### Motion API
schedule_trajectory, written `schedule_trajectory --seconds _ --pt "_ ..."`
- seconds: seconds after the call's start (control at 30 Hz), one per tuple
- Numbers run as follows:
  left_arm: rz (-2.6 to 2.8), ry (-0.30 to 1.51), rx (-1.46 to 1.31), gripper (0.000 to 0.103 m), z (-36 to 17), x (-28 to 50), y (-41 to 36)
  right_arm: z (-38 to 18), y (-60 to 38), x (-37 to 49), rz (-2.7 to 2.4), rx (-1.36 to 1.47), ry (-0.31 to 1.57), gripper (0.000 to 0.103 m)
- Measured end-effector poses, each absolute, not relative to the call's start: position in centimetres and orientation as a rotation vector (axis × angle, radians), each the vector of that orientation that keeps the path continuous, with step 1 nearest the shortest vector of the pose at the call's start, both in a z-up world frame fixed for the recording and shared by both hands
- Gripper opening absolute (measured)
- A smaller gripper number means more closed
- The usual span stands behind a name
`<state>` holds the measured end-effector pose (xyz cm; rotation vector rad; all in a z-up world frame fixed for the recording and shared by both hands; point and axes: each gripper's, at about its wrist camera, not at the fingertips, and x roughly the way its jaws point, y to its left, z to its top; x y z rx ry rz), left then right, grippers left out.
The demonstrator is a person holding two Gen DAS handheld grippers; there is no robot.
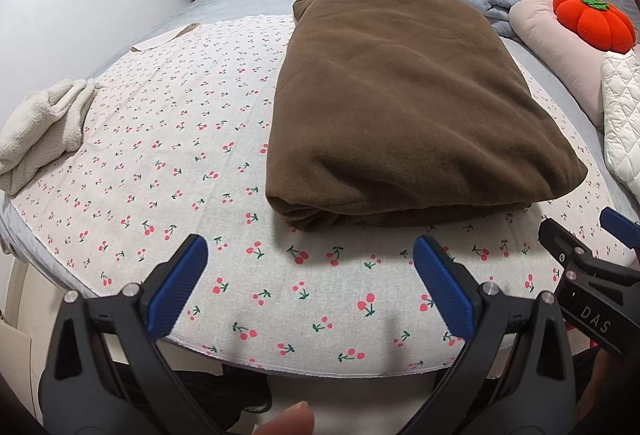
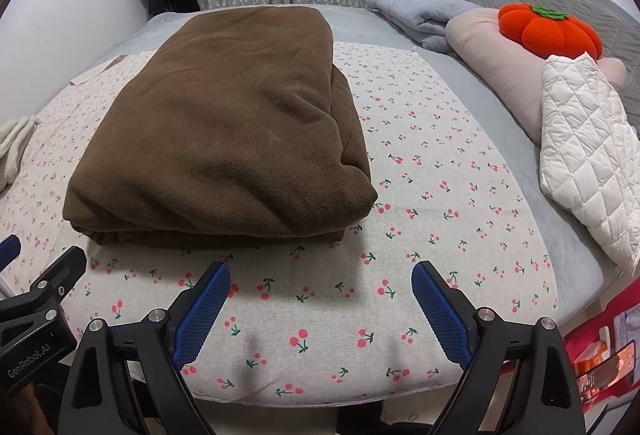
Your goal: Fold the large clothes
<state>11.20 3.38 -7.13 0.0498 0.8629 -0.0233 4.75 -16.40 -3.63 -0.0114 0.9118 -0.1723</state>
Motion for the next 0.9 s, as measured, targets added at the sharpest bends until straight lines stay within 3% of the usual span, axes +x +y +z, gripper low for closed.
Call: schedule_trajectory --seconds 0.9 --pt "-0.042 0.873 0.043 0.102 -7.5 11.35 3.6 -3.71 -16.13 4.78 -0.176 -0.012 0.915 0.094"
